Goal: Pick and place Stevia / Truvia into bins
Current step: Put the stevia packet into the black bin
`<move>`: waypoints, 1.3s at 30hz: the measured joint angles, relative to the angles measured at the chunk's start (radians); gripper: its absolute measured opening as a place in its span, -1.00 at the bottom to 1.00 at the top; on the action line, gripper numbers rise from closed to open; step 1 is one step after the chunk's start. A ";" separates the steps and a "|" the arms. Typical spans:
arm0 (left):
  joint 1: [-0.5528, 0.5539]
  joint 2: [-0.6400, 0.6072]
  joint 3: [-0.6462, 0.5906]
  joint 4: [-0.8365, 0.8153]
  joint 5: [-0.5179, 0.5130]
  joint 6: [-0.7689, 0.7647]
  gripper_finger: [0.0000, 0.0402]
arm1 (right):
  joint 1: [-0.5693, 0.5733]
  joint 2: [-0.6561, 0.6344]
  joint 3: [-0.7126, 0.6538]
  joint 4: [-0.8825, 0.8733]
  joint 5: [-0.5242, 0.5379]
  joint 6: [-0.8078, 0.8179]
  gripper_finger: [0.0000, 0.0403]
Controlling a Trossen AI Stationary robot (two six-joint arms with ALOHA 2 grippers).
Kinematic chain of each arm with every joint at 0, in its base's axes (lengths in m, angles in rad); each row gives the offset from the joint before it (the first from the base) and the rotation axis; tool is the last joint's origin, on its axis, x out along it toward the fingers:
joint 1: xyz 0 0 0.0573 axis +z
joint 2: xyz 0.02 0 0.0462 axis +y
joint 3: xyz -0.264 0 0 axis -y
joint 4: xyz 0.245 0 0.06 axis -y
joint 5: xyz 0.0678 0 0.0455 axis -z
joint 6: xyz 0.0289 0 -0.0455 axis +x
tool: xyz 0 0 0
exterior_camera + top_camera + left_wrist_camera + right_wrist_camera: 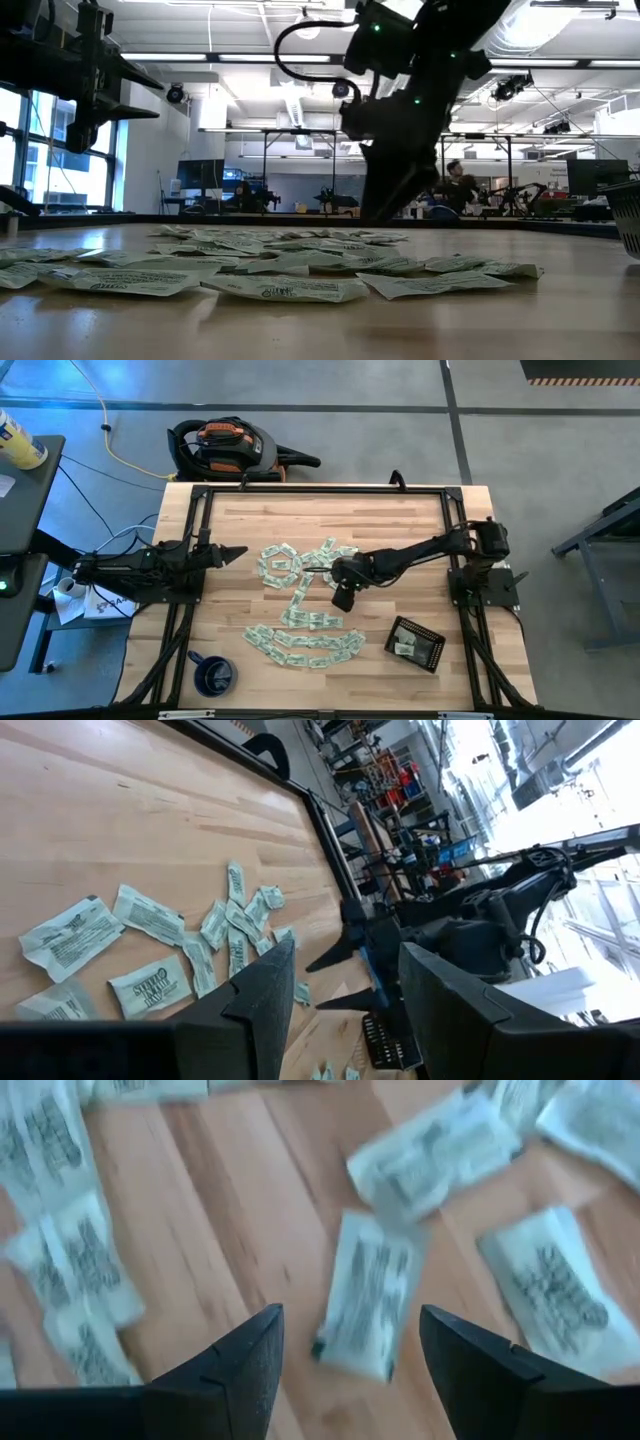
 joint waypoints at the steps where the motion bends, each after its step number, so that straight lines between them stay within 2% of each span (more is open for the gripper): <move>1: 0.000 0.000 0.000 0.000 0.000 0.000 0.07 | 0.000 0.005 0.000 0.010 0.022 0.000 0.11; 3: 0.000 0.000 0.000 0.000 0.000 0.000 0.07 | 0.003 0.018 0.000 0.016 0.058 -0.001 0.11; 6: 0.000 0.000 0.000 -0.001 -0.001 0.000 0.07 | 0.003 0.042 0.000 0.014 0.059 -0.012 0.10; 10: 0.000 0.000 0.000 -0.008 -0.001 0.001 0.07 | 0.003 0.074 0.003 0.018 0.055 -0.022 -0.02; 13: 0.000 0.000 0.000 -0.008 -0.001 0.001 0.07 | 0.003 0.083 0.005 0.007 0.039 -0.021 -0.24; 18: 0.000 0.000 0.000 -0.008 0.010 0.001 0.07 | 0.001 0.059 0.003 -0.058 -0.027 0.039 -0.79; 20: 0.000 0.000 0.000 -0.008 0.012 0.001 0.07 | 0.004 0.034 0.001 -0.101 -0.060 0.072 -0.94; 25: 0.000 0.000 0.000 -0.008 0.013 0.002 0.07 | 0.052 -0.104 -0.002 -0.231 -0.030 0.232 -0.90; 28: 0.000 0.000 0.000 -0.009 0.013 0.005 0.07 | 0.123 -0.225 -0.001 -0.346 0.043 0.338 -0.97; 31: 0.000 0.000 0.000 -0.014 0.014 0.024 0.07 | 0.213 -0.333 -0.001 -0.469 0.079 0.498 -0.95; 35: 0.000 0.000 0.000 -0.032 0.016 0.031 0.07 | 0.350 -0.400 0.000 -0.650 0.001 0.701 -0.96; 39: 0.000 0.000 0.000 -0.041 0.016 0.031 0.07 | 0.477 -0.392 0.000 -0.667 -0.125 0.776 -0.97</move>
